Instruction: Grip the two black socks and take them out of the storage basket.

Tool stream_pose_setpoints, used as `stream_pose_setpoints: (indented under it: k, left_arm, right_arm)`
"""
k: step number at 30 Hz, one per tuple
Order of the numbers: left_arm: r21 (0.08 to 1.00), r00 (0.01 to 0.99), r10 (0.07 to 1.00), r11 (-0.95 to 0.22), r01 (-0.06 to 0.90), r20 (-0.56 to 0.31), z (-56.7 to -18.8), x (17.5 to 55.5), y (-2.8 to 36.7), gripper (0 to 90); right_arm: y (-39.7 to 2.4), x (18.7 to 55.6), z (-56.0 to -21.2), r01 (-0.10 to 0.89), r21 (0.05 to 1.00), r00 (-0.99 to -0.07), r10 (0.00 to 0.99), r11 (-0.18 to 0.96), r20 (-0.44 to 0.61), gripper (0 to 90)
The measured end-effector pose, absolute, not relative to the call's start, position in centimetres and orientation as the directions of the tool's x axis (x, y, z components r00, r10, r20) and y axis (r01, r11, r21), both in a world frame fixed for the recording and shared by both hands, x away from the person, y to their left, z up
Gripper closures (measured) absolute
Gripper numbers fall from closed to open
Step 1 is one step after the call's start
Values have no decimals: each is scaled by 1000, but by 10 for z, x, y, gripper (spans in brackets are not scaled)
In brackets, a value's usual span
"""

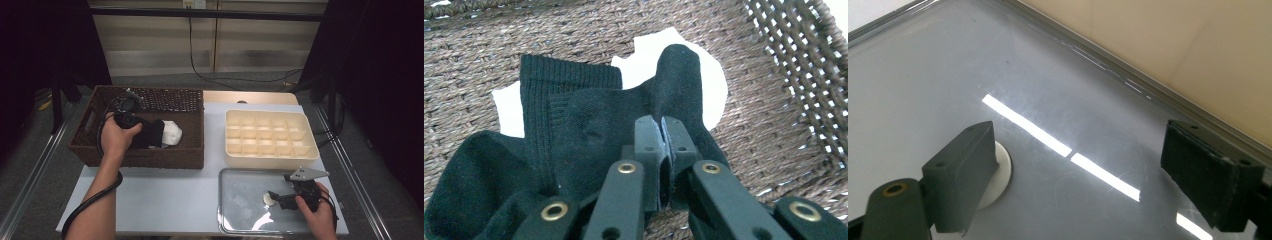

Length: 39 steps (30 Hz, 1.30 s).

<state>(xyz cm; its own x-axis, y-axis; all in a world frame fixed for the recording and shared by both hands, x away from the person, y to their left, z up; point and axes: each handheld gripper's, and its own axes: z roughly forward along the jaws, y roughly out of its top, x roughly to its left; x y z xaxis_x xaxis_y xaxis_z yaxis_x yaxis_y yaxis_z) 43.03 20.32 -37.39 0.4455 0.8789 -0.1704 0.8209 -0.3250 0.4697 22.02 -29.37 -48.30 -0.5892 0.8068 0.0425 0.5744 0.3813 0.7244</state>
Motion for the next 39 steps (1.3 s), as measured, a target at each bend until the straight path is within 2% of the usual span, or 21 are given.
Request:
stream_pose_setpoints:
  k: [15,39]
  left_arm:
    - [480,476,846,-323,816,-239,-320,423,199,873]
    - [553,543,794,-331,764,-275,-227,393,201,873]
  right_arm:
    - [-294,220,-483,574,725,-589,807,381,42,137]
    - [-293,220,-483,576,725,-586,809,378,45,137]
